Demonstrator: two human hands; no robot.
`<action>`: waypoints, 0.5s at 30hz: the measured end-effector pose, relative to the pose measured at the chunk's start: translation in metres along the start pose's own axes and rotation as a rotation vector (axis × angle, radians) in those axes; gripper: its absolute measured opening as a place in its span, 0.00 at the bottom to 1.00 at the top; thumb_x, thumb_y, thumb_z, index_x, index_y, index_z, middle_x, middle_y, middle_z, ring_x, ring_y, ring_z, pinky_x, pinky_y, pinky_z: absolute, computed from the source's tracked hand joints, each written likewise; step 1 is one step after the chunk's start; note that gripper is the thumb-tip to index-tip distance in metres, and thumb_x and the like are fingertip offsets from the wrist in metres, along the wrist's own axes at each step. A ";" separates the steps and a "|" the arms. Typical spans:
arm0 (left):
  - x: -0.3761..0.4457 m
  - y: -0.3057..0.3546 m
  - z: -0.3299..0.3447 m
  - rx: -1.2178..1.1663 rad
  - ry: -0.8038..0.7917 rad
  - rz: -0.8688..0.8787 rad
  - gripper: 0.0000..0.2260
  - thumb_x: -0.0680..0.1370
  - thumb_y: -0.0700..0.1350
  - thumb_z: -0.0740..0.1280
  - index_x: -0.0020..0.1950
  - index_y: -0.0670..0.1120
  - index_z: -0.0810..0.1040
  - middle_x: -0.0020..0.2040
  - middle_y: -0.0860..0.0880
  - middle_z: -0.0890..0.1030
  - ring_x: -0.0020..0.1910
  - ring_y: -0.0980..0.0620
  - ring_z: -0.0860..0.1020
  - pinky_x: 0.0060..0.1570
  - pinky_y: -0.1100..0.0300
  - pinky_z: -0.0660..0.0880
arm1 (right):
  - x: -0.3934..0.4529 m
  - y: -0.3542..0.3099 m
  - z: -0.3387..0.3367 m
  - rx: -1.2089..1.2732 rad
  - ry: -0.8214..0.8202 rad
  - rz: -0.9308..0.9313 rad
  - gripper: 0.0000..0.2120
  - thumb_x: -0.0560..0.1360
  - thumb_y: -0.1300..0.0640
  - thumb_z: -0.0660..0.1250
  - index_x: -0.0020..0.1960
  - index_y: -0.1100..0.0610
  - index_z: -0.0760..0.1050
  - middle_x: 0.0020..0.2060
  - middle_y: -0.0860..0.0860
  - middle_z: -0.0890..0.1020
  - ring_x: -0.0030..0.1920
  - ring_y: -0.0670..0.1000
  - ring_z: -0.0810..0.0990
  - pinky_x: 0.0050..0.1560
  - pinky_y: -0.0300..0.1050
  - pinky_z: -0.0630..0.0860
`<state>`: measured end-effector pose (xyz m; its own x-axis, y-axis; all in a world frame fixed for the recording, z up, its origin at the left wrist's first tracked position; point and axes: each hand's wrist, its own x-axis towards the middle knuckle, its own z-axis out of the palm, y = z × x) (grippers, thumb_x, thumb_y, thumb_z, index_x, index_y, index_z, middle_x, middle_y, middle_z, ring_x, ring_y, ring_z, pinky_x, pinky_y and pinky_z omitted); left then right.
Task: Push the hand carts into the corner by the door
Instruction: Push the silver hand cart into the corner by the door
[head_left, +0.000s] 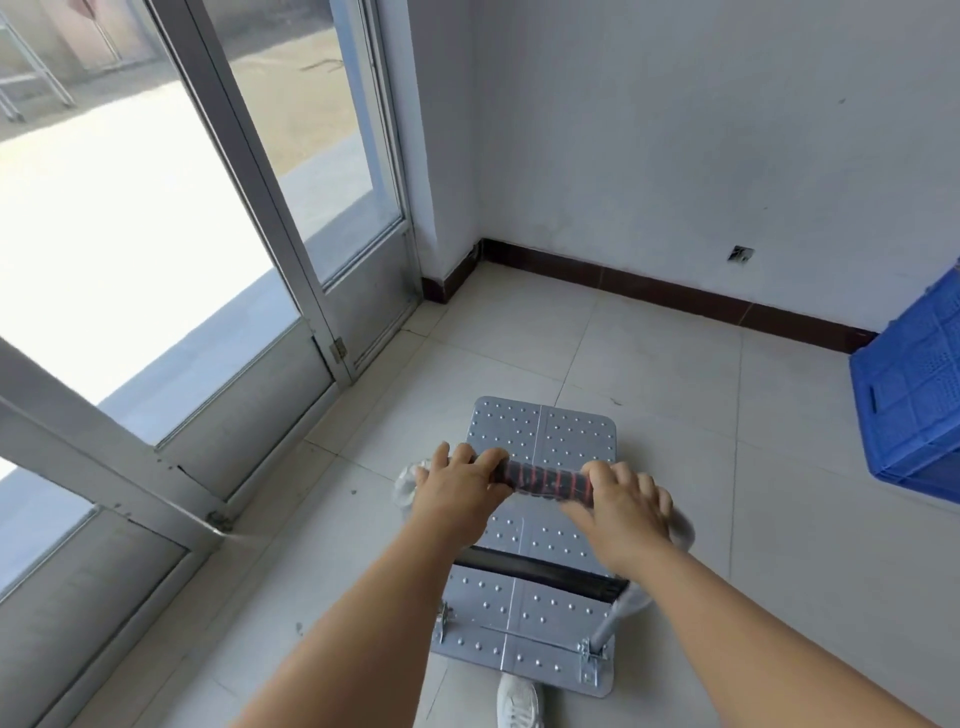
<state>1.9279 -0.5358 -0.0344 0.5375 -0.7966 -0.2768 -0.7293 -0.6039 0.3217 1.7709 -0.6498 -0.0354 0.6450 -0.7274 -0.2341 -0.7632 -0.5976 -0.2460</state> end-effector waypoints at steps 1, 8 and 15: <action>0.016 -0.005 -0.006 0.004 -0.004 0.011 0.15 0.79 0.58 0.57 0.65 0.60 0.65 0.61 0.50 0.70 0.67 0.43 0.62 0.65 0.44 0.64 | 0.014 -0.004 -0.003 0.004 -0.015 0.001 0.20 0.76 0.38 0.58 0.63 0.47 0.65 0.61 0.49 0.70 0.61 0.55 0.67 0.63 0.50 0.60; 0.124 -0.021 -0.048 0.023 -0.004 0.050 0.15 0.78 0.59 0.58 0.64 0.61 0.65 0.60 0.52 0.70 0.66 0.45 0.63 0.66 0.46 0.64 | 0.118 -0.022 -0.033 0.043 -0.098 -0.019 0.19 0.79 0.42 0.56 0.67 0.48 0.61 0.65 0.51 0.67 0.64 0.56 0.65 0.64 0.50 0.59; 0.223 -0.009 -0.074 0.011 -0.008 0.063 0.16 0.79 0.58 0.58 0.65 0.59 0.65 0.59 0.51 0.70 0.67 0.45 0.63 0.66 0.46 0.64 | 0.212 -0.016 -0.063 0.047 -0.115 0.018 0.18 0.80 0.45 0.56 0.67 0.48 0.61 0.65 0.51 0.67 0.63 0.56 0.65 0.64 0.50 0.59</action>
<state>2.0858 -0.7097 -0.0319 0.4874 -0.8325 -0.2634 -0.7661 -0.5525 0.3284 1.9173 -0.8152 -0.0215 0.6336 -0.6927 -0.3446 -0.7737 -0.5662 -0.2843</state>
